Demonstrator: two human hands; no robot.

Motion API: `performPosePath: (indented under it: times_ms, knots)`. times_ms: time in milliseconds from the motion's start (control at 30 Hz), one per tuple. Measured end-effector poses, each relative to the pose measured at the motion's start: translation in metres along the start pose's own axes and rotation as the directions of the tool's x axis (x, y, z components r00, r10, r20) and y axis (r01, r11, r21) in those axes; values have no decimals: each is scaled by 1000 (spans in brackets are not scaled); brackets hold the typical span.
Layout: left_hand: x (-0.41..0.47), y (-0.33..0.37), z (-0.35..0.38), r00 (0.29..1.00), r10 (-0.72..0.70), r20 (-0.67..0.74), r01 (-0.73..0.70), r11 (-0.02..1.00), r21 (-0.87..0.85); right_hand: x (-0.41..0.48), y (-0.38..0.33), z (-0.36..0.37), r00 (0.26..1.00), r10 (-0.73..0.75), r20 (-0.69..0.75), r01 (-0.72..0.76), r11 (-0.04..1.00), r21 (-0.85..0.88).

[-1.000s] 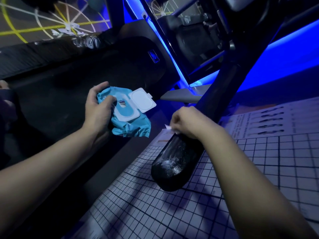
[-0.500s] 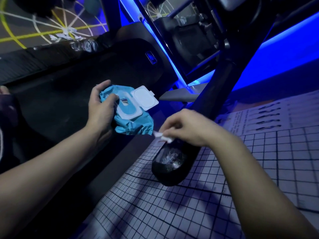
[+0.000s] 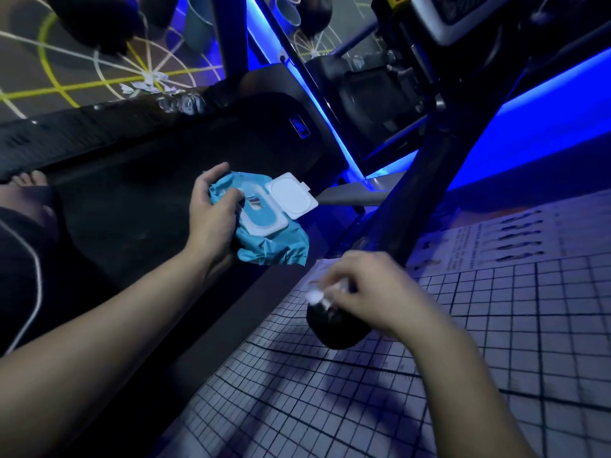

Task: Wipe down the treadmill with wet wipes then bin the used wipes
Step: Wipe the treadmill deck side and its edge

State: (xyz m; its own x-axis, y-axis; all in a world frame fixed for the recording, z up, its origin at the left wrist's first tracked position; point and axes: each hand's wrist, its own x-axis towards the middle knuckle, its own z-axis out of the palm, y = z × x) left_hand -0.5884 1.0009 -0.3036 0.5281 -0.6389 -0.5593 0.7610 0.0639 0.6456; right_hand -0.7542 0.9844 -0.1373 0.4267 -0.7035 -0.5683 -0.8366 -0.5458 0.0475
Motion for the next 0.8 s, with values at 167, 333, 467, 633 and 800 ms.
performPosePath:
  times_ms: [167,333,467,633,800]
  knots:
    - [-4,6,-7,1000,2,-3,-2,1000,-7,-11,20,-10,922,233,-310,-164,959,233]
    - [-12,7,-11,1000,1,13,-1,1000,-4,11,-3,23,970,209,-121,-211,977,-6]
    - [-20,7,-15,1000,17,13,-18,1000,24,12,-23,24,994,106,26,-102,989,-105]
    - [-21,3,-27,1000,31,-3,-31,998,55,14,-4,-7,983,97,-154,-61,972,226]
    - [-22,-4,-39,999,22,-35,-20,998,54,56,4,11,991,110,-81,-127,962,-243]
